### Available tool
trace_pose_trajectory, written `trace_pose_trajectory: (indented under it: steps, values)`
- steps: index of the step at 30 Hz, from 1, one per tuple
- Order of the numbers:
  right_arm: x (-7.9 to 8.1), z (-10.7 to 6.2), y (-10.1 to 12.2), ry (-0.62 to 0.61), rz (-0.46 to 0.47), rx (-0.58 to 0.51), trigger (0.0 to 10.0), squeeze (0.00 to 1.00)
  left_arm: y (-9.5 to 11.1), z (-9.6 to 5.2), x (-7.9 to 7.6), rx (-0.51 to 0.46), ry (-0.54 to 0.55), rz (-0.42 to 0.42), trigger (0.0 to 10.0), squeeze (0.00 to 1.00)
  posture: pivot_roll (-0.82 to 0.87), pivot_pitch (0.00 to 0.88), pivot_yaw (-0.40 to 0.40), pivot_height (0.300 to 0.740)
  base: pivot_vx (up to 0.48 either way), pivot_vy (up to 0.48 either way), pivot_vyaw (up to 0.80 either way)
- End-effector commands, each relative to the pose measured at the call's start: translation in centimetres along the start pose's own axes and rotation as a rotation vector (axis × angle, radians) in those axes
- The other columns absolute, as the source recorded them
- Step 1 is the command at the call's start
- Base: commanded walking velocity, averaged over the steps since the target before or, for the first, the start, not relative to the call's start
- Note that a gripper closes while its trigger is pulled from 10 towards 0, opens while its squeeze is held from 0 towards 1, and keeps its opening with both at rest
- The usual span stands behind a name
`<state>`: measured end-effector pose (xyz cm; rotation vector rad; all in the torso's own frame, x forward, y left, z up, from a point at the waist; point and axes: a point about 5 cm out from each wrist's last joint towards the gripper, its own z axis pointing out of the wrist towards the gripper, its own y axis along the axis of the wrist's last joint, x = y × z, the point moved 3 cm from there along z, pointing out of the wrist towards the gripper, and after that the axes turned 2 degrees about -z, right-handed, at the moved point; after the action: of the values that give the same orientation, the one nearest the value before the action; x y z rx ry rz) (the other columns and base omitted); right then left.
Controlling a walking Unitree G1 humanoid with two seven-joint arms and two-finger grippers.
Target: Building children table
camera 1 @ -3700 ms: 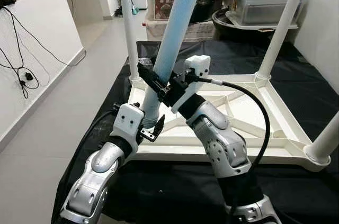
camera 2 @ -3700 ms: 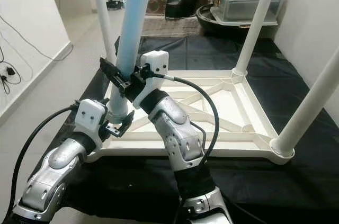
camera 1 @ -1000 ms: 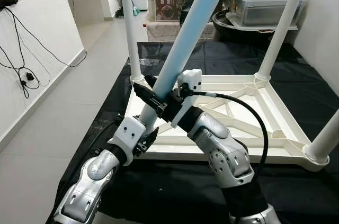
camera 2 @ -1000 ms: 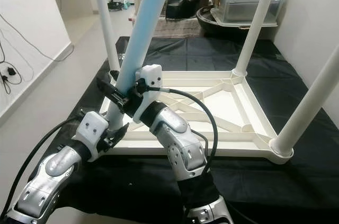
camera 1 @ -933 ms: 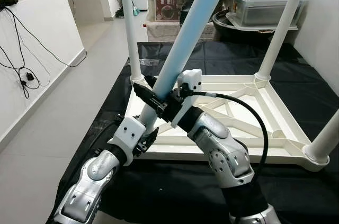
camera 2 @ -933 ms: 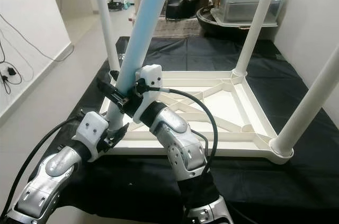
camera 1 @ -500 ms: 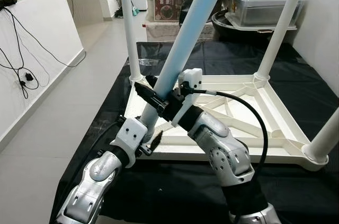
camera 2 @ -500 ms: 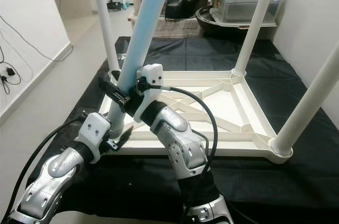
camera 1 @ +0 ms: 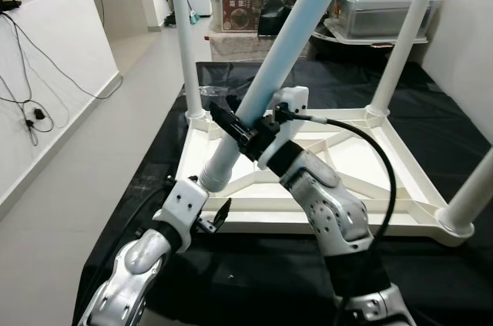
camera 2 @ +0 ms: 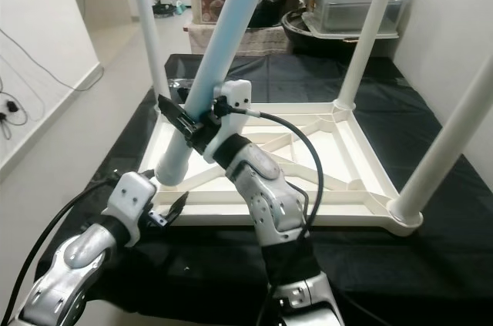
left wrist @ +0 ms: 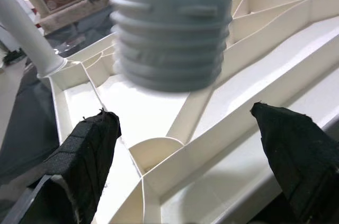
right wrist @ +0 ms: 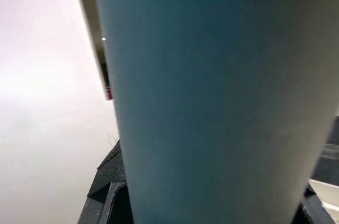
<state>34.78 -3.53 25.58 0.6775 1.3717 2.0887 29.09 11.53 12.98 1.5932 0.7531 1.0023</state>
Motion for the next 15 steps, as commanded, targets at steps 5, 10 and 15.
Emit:
trace_pose_trajectory:
  steps: [5, 10, 15]
  values:
    - [-2.9, -0.1, -0.2, -0.198, -0.111, 0.044, 10.0, 0.00, 0.2, -1.2, 1.1, -0.013, 0.148, -0.035, 10.0, 0.00, 0.03, 0.000, 0.026, 0.740, 0.000, 0.000, 0.00]
    - [-4.2, -0.1, -0.6, -0.297, -0.183, 0.112, 10.0, 0.00, 0.7, -1.6, 1.5, -0.039, 0.206, -0.054, 10.0, 0.00, 0.04, 0.000, 0.025, 0.740, 0.000, 0.000, 0.00]
    - [-4.6, -0.3, -0.5, -0.307, -0.147, 0.082, 10.0, 0.00, 1.1, -2.3, 1.4, -0.061, 0.264, -0.092, 10.0, 0.00, 0.05, 0.000, 0.013, 0.740, 0.000, 0.000, 0.00]
